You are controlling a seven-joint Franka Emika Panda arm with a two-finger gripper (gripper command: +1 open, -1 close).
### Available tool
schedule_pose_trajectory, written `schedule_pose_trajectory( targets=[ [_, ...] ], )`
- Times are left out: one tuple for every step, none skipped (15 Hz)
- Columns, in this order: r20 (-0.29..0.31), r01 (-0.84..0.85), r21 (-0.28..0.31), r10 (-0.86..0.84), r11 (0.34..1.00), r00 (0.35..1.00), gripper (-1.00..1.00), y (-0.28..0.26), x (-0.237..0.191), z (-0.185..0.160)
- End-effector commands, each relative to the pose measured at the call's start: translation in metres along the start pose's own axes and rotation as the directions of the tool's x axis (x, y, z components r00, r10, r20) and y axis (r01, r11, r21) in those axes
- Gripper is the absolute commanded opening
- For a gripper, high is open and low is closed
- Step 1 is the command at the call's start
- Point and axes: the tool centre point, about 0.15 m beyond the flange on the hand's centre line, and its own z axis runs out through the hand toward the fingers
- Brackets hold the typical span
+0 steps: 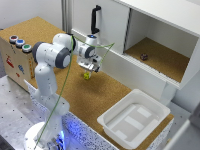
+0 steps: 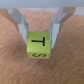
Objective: Place the yellow block inside the right cabinet
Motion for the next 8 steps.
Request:
schedule_pose_trajectory(
  targets=[
    [-0.091, -0.205, -0.08, 0.198, 0.975, 0.976, -1.0, 0.096, 0.006, -0.041],
    [-0.106, -0.242, -0.093, 0.232, 0.966, 0.967, -1.0, 0.118, 0.004, -0.047],
    [-0.119, -0.273, -0.097, 0.261, 0.957, 0.958, -1.0, 0.138, 0.004, -0.052],
    [-0.135, -0.32, -0.102, 0.305, 0.942, 0.943, -1.0, 0.164, 0.003, -0.055],
    [-0.157, -0.359, -0.104, 0.341, 0.927, 0.927, -1.0, 0.19, 0.003, -0.061],
    [-0.18, -0.397, -0.108, 0.375, 0.911, 0.91, -1.0, 0.22, 0.004, -0.074],
    [-0.2, -0.433, -0.101, 0.408, 0.896, 0.891, -1.0, 0.25, 0.005, -0.083],
    [-0.222, -0.463, -0.101, 0.434, 0.881, 0.873, -1.0, 0.273, 0.005, -0.088]
  ],
)
